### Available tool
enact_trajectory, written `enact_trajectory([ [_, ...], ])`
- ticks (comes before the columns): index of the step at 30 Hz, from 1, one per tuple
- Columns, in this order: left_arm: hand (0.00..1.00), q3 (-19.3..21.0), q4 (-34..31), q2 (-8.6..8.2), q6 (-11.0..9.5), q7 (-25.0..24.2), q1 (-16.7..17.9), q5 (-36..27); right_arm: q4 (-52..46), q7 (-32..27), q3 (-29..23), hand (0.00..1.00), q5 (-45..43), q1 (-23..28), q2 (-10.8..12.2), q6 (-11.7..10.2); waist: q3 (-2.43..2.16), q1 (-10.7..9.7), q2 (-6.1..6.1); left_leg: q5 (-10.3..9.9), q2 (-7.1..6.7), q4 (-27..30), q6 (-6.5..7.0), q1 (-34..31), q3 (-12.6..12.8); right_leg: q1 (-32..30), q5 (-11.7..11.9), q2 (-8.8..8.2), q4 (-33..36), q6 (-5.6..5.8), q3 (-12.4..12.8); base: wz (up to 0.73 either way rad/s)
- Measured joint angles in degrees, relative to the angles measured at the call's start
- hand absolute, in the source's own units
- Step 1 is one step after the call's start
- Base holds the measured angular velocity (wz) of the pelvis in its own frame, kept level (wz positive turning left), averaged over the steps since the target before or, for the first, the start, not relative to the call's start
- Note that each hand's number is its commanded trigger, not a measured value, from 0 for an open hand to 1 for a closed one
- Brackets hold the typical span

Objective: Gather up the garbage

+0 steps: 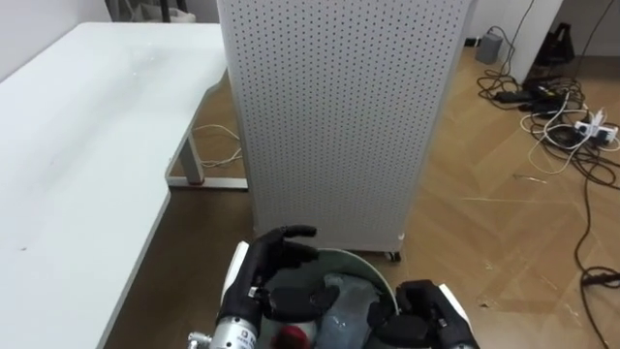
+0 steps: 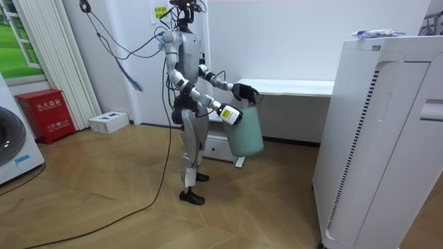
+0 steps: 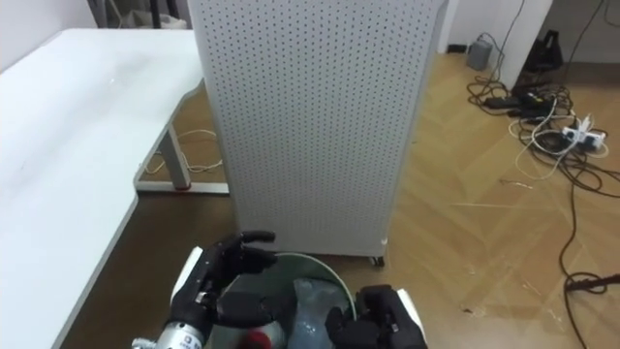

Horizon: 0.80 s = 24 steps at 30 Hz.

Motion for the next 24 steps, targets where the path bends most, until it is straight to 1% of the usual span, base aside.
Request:
enact_trajectory([
  [2, 0.0, 0.01, 0.06, -0.37, 0.0, 0.08, 0.01, -0.07, 0.02, -0.16, 0.29, 1.0, -1.86, 0.09, -0.17, 0.11, 0.01, 0.21, -0.01, 0.0, -0.03, -0.11, 0.0, -0.13, 0.01, -0.35, 0.0, -0.03, 0.08, 0.0, 0.0, -0.04],
  [4, 0.0, 0.12, 0.09, -0.18, 0.0, 0.14, 0.01, -0.08, -0.05, -0.31, 0.26, 1.0, -1.77, 0.08, -0.31, 0.1, 0.01, 0.15, -0.01, 0.0, -0.02, -0.11, 0.0, -0.47, 0.18, -0.89, 0.0, -0.04, 0.24, 0.0, -0.01, -0.06],
  [10, 0.0, 0.11, 0.85, -0.36, 0.0, 1.13, -0.02, -0.14, -1.44, -0.5, 0.22, 1.0, -1.14, 0.08, -0.36, 0.1, 0.0, -0.12, 0.0, 0.0, -0.02, -0.01, 0.01, -1.13, 0.44, -1.69, 0.0, -0.04, 0.53, 0.0, 0.04, -0.01],
  [15, 0.0, 0.06, 1.17, 0.13, 0.0, 1.24, -0.01, -0.17, -1.67, -0.22, 0.22, 1.0, -0.15, 0.08, -0.53, 0.1, 0.0, -0.33, 0.0, 0.0, -0.03, -0.03, 0.01, -1.07, 0.49, -1.61, 0.0, -0.04, 0.53, 0.0, 0.05, 0.0],
  [20, 0.0, 0.06, 1.21, 0.75, 0.0, 1.24, 0.0, -0.14, -2.11, -0.67, 0.09, 1.0, -0.11, 0.09, -0.71, 0.1, -0.02, -1.5, 0.04, -0.01, -0.03, -0.11, 0.02, -1.06, 0.38, -1.57, 0.0, -0.04, 0.51, -0.01, 0.01, 0.0],
  [24, 0.0, 0.05, 1.33, 1.08, 0.0, 1.24, 0.39, -0.13, -2.26, -2.08, -0.14, 1.0, 0.0, 0.4, -1.19, 0.09, -0.08, -1.95, 0.13, 0.0, -0.04, -0.4, 0.02, -0.77, 0.53, -1.46, 0.0, 0.01, 0.51, 0.0, -0.01, 0.0],
])
